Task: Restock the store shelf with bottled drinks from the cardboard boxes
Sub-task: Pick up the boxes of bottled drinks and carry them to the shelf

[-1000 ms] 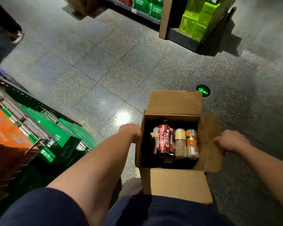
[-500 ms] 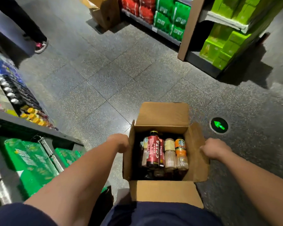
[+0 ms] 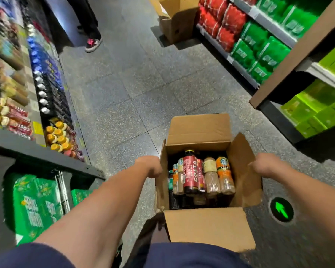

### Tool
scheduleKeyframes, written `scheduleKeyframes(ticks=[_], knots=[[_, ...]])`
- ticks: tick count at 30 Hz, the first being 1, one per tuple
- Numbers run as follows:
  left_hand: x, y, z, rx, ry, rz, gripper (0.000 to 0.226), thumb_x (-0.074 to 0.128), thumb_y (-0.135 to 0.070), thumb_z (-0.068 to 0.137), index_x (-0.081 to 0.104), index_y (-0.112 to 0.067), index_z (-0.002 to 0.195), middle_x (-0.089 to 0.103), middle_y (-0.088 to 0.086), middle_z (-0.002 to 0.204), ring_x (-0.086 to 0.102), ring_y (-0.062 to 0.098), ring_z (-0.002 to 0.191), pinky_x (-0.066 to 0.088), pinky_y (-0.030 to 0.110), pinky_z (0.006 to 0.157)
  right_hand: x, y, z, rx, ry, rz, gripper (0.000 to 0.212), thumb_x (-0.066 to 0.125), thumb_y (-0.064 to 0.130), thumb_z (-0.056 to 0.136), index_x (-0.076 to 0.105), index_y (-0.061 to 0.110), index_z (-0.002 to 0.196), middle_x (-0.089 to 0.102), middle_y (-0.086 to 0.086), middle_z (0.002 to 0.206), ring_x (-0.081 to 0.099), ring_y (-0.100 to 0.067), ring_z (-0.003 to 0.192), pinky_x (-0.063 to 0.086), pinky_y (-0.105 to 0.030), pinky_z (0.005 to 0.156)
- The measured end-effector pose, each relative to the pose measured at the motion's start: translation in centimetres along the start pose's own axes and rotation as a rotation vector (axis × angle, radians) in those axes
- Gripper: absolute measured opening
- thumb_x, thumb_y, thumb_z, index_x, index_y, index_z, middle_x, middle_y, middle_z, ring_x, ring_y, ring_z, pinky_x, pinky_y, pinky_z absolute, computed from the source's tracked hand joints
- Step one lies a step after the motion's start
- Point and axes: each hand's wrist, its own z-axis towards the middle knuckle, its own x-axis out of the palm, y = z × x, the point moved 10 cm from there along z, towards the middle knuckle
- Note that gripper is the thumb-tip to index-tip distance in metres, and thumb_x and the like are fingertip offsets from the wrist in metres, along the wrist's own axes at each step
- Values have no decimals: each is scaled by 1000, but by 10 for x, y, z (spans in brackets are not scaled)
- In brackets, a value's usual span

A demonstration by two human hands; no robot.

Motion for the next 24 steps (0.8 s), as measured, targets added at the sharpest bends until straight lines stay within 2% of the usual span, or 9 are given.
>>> scheduleKeyframes(ticks=[2,6,10,12,15,19,21,24], knots=[[-22,13,17,-4,14,-11,30,47,-28,90,65,-12,109,65,8,116,60,27,108,46,32,85,-24,14,17,7,-26,5,38,47,38,93,62,12,117,62,-12,123,59,-30,108,48,-34,83],[-69,44,45,-37,-5,-43,27,47,-28,90,65,-14,105,65,6,115,60,26,107,42,30,78,-66,48,53,-11,-38,1,37,47,39,94,63,13,114,63,-11,120,60,-30,106,45,-31,77],[-111,81,72,-86,-4,-54,28,48,-26,89,65,-13,107,65,8,116,61,27,106,43,30,78,-108,93,97,-63,-18,5,38,47,39,94,62,11,114,62,-13,120,59,-32,107,45,-31,75],[-127,101,87,-109,22,-78,28,48,-26,90,65,-13,107,65,10,117,60,29,107,45,32,83,-128,119,124,-90,0,-3,36,47,38,94,61,11,113,62,-13,120,59,-32,107,42,-30,73],[-148,133,110,-173,49,-142,27,49,-27,91,63,-12,107,64,11,118,59,29,109,47,35,90,-157,165,169,-161,11,-16,33,47,38,93,62,13,110,63,-13,117,60,-31,104,46,-32,76],[-168,178,129,-290,58,-208,30,48,-30,93,64,-10,109,63,10,118,59,27,107,46,33,84,-193,233,223,-263,54,-43,20,48,34,92,58,17,88,64,-10,108,59,-28,91,47,-32,75],[-172,201,132,-358,46,-259,29,50,-30,92,63,-11,110,63,9,119,59,27,107,45,33,83,-214,269,241,-319,58,-78,23,48,34,91,52,19,74,62,-9,101,56,-28,87,48,-34,76],[-176,227,134,-428,44,-335,31,53,-30,90,62,-10,113,63,10,120,59,28,108,47,34,83,-250,320,261,-401,54,-175,21,48,30,87,51,19,70,61,-6,92,59,-28,86,47,-31,71]])
